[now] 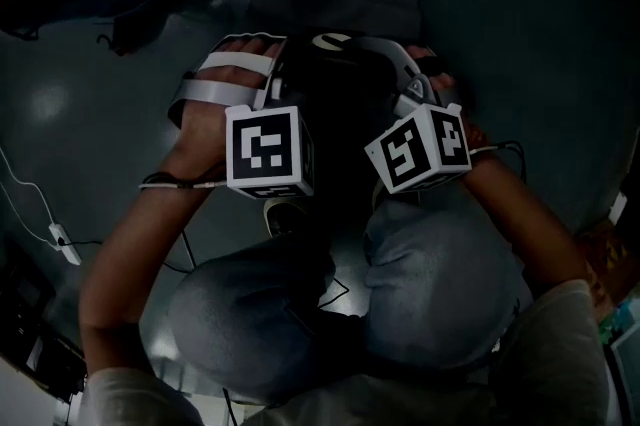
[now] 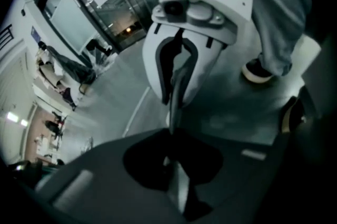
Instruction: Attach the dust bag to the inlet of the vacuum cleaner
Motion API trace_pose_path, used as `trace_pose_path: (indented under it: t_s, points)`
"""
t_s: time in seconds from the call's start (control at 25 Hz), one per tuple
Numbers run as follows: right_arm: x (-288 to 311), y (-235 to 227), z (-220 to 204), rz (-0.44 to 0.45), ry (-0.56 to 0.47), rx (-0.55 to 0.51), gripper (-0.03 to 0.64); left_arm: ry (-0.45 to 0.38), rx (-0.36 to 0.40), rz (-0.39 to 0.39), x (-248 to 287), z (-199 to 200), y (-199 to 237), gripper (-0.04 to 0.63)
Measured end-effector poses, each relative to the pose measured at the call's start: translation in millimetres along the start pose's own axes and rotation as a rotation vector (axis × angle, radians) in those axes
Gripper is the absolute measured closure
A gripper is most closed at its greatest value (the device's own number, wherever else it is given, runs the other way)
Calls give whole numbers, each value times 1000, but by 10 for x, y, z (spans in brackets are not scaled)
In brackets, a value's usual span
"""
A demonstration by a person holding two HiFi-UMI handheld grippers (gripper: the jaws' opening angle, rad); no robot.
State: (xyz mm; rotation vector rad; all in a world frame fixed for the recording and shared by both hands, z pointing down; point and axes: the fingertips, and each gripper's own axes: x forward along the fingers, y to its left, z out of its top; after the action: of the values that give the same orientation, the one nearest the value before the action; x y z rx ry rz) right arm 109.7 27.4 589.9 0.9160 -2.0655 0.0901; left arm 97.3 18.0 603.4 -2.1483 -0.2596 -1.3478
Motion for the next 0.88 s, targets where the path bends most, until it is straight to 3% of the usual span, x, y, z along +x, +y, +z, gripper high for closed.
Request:
trace_pose_path:
  t_s: [0.24,0.44,0.88]
  points:
    - [-461,-329,883,136,-141,-26,552,52,-109,30,-908,-42,485,568]
    - [-682,-578,1601,159,-183,-146,555,50,-227,119,-1562,-193,882,563]
    - [-1023,-394,2816,362,-239,-354,574,125,-426,116,-2855,-524,926,561]
